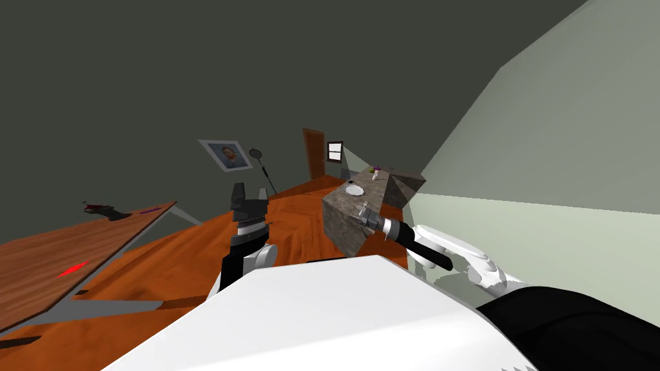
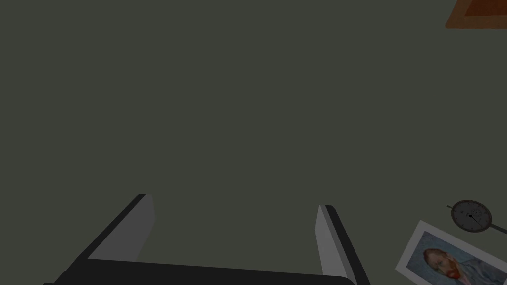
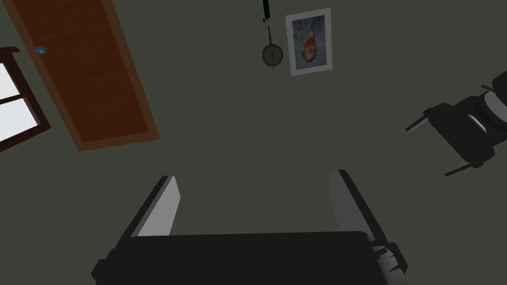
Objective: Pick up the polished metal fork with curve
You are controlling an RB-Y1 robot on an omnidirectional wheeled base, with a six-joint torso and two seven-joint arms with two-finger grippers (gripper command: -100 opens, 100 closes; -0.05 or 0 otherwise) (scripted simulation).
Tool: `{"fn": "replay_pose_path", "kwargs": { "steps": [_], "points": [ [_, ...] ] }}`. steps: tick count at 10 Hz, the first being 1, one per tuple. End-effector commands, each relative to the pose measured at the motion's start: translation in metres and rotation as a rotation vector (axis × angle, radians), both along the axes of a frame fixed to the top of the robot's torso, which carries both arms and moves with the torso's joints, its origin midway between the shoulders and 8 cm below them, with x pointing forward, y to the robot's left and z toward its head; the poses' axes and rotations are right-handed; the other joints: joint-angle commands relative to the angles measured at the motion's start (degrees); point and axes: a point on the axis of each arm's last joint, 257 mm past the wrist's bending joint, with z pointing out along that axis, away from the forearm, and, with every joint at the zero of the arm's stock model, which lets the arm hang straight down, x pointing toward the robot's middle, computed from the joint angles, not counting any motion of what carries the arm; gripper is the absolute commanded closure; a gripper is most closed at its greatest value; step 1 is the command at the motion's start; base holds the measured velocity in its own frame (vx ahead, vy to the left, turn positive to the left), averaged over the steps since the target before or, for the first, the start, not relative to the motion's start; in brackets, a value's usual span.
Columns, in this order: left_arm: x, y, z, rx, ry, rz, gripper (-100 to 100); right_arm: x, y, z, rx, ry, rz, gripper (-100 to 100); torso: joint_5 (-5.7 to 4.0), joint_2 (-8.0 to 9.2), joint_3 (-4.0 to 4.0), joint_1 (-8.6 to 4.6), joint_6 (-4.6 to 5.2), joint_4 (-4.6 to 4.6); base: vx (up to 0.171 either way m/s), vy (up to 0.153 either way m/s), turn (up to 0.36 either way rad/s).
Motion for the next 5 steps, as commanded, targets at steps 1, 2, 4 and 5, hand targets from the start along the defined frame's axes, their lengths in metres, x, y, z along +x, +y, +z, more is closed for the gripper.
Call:
{"fn": "replay_pose_path", "kwargs": {
  "steps": [1, 2, 4, 5],
  "points": [
    [0.0, 0.0, 0.0, 0.0, 0.0, 0.0, 0, -0.003, -0.007, -0.021, -0.093, 0.011, 0.012, -100, 0.0, 0.0, 0.0, 0.0, 0.0, 0.0, -0.001, -0.016, 0.228],
    [0.0, 0.0, 0.0, 0.0, 0.0, 0.0, 0, -0.005, -0.008, -0.023, -0.12, 0.016, 0.028, -100, 0.0, -0.02, -0.01, 0.01, -0.05, -0.01, 0.001, -0.018, 0.111],
    [0.0, 0.0, 0.0, 0.0, 0.0, 0.0, 0, -0.009, -0.018, -0.042, -0.206, 0.029, 0.043, -100, 0.01, -0.01, 0.0, 0.04, 0.01, 0.0, 0.003, -0.007, 0.086],
    [0.0, 0.0, 0.0, 0.0, 0.0, 0.0, 0, -0.011, -0.019, -0.044, -0.227, 0.033, 0.056, -100, 0.01, -0.03, -0.02, 0.04, -0.04, -0.01, 0.003, -0.016, 0.145]
  ]
}}
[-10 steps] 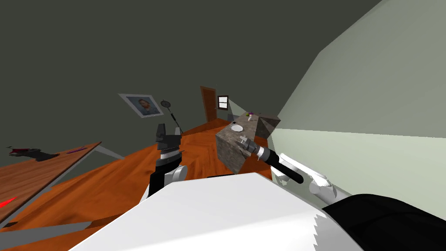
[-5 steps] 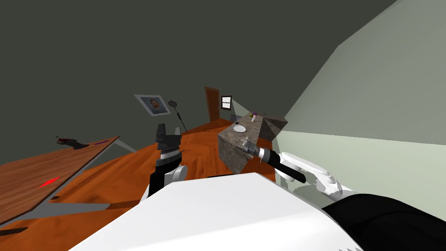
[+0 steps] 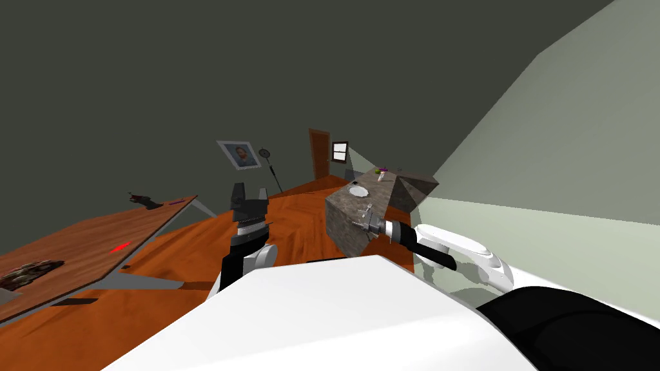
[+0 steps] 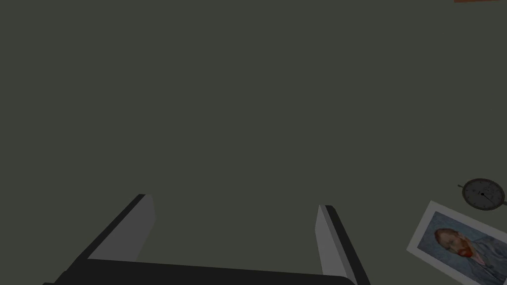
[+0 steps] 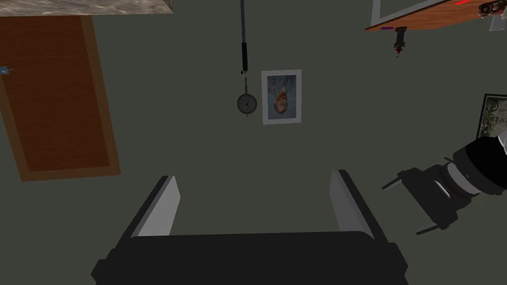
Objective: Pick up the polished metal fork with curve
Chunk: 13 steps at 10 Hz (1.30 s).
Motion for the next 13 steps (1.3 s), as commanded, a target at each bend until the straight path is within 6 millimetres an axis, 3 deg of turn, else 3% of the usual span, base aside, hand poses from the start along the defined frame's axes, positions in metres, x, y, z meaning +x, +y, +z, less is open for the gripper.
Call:
{"fn": "replay_pose_path", "kwargs": {
  "steps": [1, 3, 4, 5, 6, 9, 10, 12, 13],
  "points": [
    [0.0, 0.0, 0.0, 0.0, 0.0, 0.0, 0, -0.004, -0.012, -0.021, -0.091, 0.015, 0.013, -100, 0.0, 0.0, 0.0, 0.0, 0.0, 0.0, 0.006, -0.02, 0.262],
    [0.0, 0.0, 0.0, 0.0, 0.0, 0.0, 0, -0.006, -0.015, -0.023, -0.125, 0.022, 0.034, -100, -0.01, -0.03, -0.02, -0.02, 0.01, -0.01, 0.007, -0.016, 0.057],
    [0.0, 0.0, 0.0, 0.0, 0.0, 0.0, 0, -0.012, -0.029, -0.041, -0.204, 0.037, 0.047, -100, 0.0, 0.0, 0.0, 0.01, 0.03, 0.0, 0.009, -0.007, 0.243],
    [0.0, 0.0, 0.0, 0.0, 0.0, 0.0, 0, -0.013, -0.031, -0.042, -0.224, 0.041, 0.06, -100, 0.0, -0.02, -0.02, 0.02, -0.04, -0.01, 0.01, -0.018, 0.155],
    [0.0, 0.0, 0.0, 0.0, 0.0, 0.0, 0, -0.019, -0.047, -0.06, -0.298, 0.058, 0.073, -100, 0.0, -0.04, -0.02, 0.0, 0.01, -0.01, 0.017, -0.022, 0.24],
    [0.0, 0.0, 0.0, 0.0, 0.0, 0.0, 0, -0.028, -0.069, -0.078, -0.409, 0.085, 0.111, -100, -0.01, -0.07, -0.04, -0.03, -0.02, -0.02, 0.017, -0.023, 0.172],
    [0.0, 0.0, 0.0, 0.0, 0.0, 0.0, 0, -0.037, -0.088, -0.095, -0.478, 0.108, 0.125, -100, -0.01, -0.08, -0.05, -0.02, 0.03, -0.02, 0.03, -0.022, 0.265],
    [0.0, 0.0, 0.0, 0.0, 0.0, 0.0, 0, -0.038, -0.092, -0.095, -0.506, 0.112, 0.143, -100, -0.01, -0.11, -0.07, -0.03, 0.03, -0.02, 0.016, -0.02, 0.054],
    [0.0, 0.0, 0.0, 0.0, 0.0, 0.0, 0, -0.048, -0.114, -0.11, -0.583, 0.139, 0.165, -100, -0.01, -0.05, -0.03, 0.02, 0.05, -0.01, 0.021, -0.007, 0.248]
  ]
}}
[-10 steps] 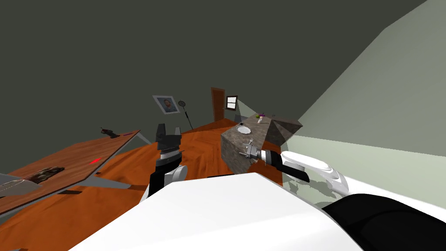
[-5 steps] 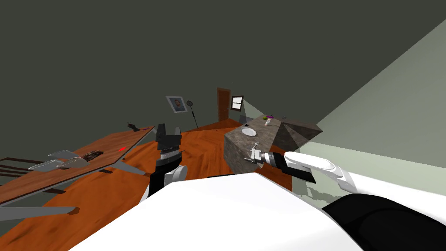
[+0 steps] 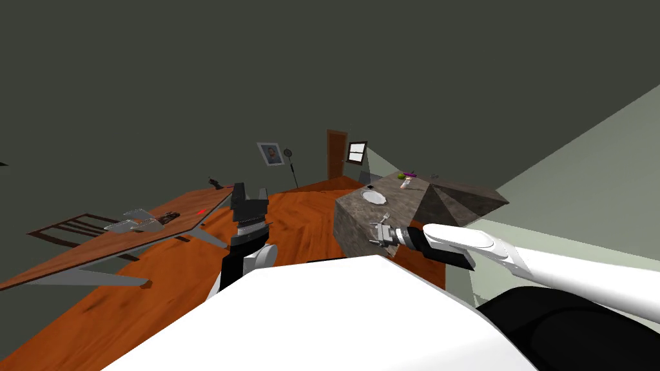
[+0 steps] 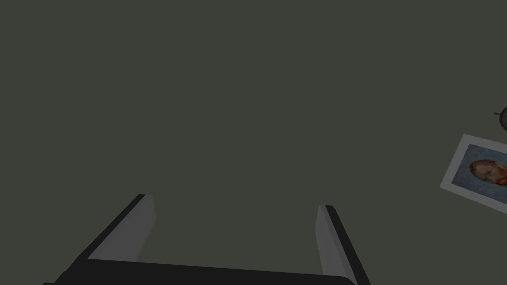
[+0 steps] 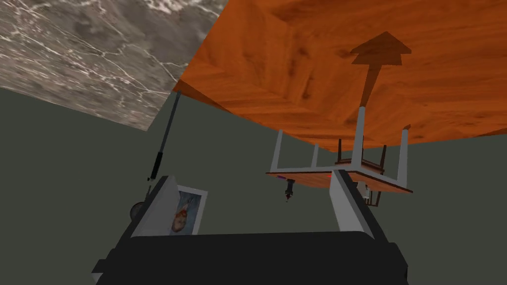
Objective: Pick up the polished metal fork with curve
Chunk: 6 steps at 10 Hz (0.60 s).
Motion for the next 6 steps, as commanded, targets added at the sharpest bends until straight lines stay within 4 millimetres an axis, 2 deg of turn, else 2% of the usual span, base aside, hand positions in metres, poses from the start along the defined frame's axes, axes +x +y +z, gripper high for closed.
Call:
{"fn": "replay_pose_path", "kwargs": {
  "steps": [1, 2, 3, 4, 5, 6],
  "points": [
    [0.0, 0.0, 0.0, 0.0, 0.0, 0.0, 0, -0.004, -0.012, -0.005, -0.05, 0.014, 0.02, -100, 0.0, 0.0, 0.0, 0.0, 0.0, 0.0, 0.022, -0.021, 0.176],
    [0.0, 0.0, 0.0, 0.0, 0.0, 0.0, 0, -0.016, -0.035, -0.018, -0.125, 0.044, 0.039, -100, 0.0, -0.01, -0.01, -0.02, 0.04, 0.0, 0.034, -0.029, 0.297],
    [0.0, 0.0, 0.0, 0.0, 0.0, 0.0, 0, -0.016, -0.037, -0.018, -0.135, 0.047, 0.046, -100, -0.01, -0.08, -0.05, -0.06, -0.01, -0.02, 0.036, -0.032, 0.118],
    [0.0, 0.0, 0.0, 0.0, 0.0, 0.0, 0, -0.029, -0.063, -0.029, -0.214, 0.081, 0.07, -100, -0.02, -0.07, -0.04, -0.07, 0.07, -0.01, 0.047, -0.026, 0.203],
    [0.0, 0.0, 0.0, 0.0, 0.0, 0.0, 0, -0.029, -0.063, -0.029, -0.216, 0.081, 0.071, -100, -0.01, -0.1, -0.06, -0.06, 0.02, -0.02, 0.035, -0.024, 0.157],
    [0.0, 0.0, 0.0, 0.0, 0.0, 0.0, 0, -0.043, -0.089, -0.039, -0.293, 0.118, 0.096, -100, -0.02, -0.09, -0.05, -0.04, 0.05, -0.02, 0.036, -0.03, 0.281]
  ]
}}
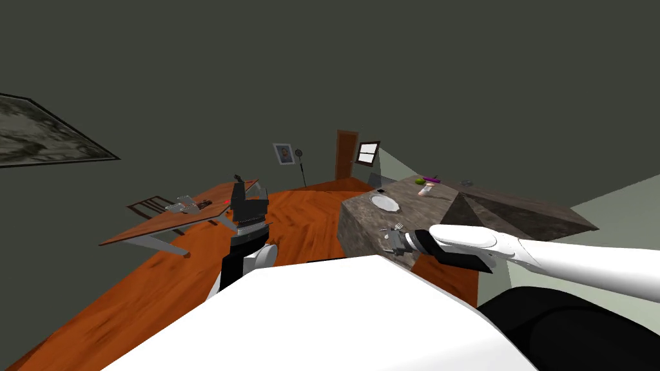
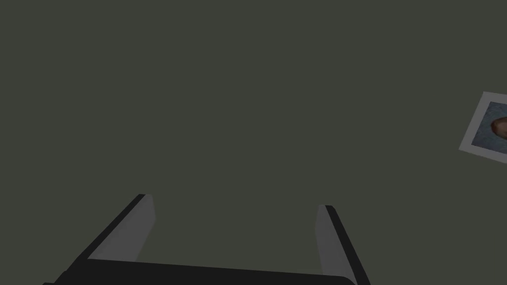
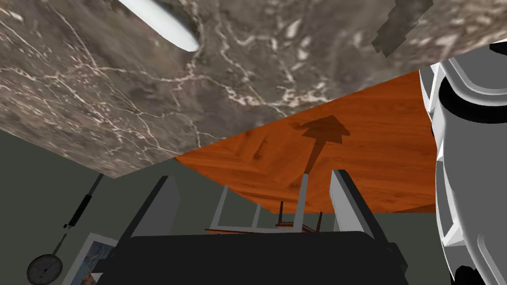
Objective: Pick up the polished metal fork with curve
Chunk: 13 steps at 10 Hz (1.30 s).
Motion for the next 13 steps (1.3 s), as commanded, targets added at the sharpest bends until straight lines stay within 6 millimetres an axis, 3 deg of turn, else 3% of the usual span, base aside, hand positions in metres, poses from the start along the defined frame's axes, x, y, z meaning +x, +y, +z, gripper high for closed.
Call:
{"fn": "replay_pose_path", "kwargs": {
  "steps": [1, 2, 3, 5, 6, 7, 8, 9, 10, 11, 12, 13],
  "points": [
    [0.0, 0.0, 0.0, 0.0, 0.0, 0.0, 0, -0.008, -0.018, -0.005, -0.038, 0.02, 0.007, -100, 0.0, 0.0, 0.0, 0.0, 0.0, 0.0, 0.036, -0.034, 0.118],
    [0.0, 0.0, 0.0, 0.0, 0.0, 0.0, 0, -0.022, -0.044, -0.013, -0.111, 0.058, 0.029, -100, -0.01, 0.02, 0.02, -0.01, 0.07, 0.01, 0.045, -0.023, 0.258],
    [0.0, 0.0, 0.0, 0.0, 0.0, 0.0, 0, -0.022, -0.044, -0.013, -0.111, 0.058, 0.029, -100, 0.0, -0.02, -0.01, 0.02, 0.0, 0.0, 0.038, -0.028, 0.146],
    [0.0, 0.0, 0.0, 0.0, 0.0, 0.0, 0, -0.055, -0.091, -0.023, -0.234, 0.137, 0.072, -100, 0.0, -0.05, -0.03, 0.01, 0.02, -0.01, 0.066, -0.04, 0.273],
    [0.0, 0.0, 0.0, 0.0, 0.0, 0.0, 0, -0.054, -0.094, -0.023, -0.239, 0.137, 0.069, -100, -0.02, -0.13, -0.07, -0.07, 0.02, -0.02, 0.056, -0.051, 0.152],
    [0.0, 0.0, 0.0, 0.0, 0.0, 0.0, 0, -0.07, -0.117, -0.026, -0.294, 0.176, 0.086, -100, -0.03, -0.08, -0.05, -0.07, 0.07, -0.01, 0.049, -0.046, 0.231],
    [0.0, 0.0, 0.0, 0.0, 0.0, 0.0, 0, -0.07, -0.117, -0.026, -0.294, 0.176, 0.086, -100, -0.02, -0.06, -0.04, -0.05, 0.03, -0.01, 0.041, -0.035, 0.112],
    [0.0, 0.0, 0.0, 0.0, 0.0, 0.0, 0, -0.087, -0.137, -0.028, -0.342, 0.215, 0.101, -100, 0.0, -0.03, -0.02, 0.01, 0.07, 0.0, 0.041, -0.03, 0.211],
    [0.0, 0.0, 0.0, 0.0, 0.0, 0.0, 0, -0.086, -0.136, -0.028, -0.33, 0.216, 0.078, -100, 0.01, -0.03, -0.02, 0.04, 0.03, 0.0, 0.033, -0.031, 0.103],
    [0.0, 0.0, 0.0, 0.0, 0.0, 0.0, 0, -0.103, -0.155, -0.029, -0.382, 0.252, 0.113, -100, -0.01, 0.01, 0.01, 0.04, 0.09, 0.01, 0.041, -0.037, 0.149],
    [0.0, 0.0, 0.0, 0.0, 0.0, 0.0, 0, -0.101, -0.155, -0.028, -0.382, 0.247, 0.114, -100, -0.01, 0.0, 0.01, 0.01, 0.06, 0.01, 0.034, -0.034, 0.094],
    [0.0, 0.0, 0.0, 0.0, 0.0, 0.0, 0, -0.119, -0.17, -0.029, -0.415, 0.286, 0.123, -100, 0.01, 0.01, 0.01, 0.04, 0.08, 0.01, 0.032, -0.037, 0.177]
  ]
}}
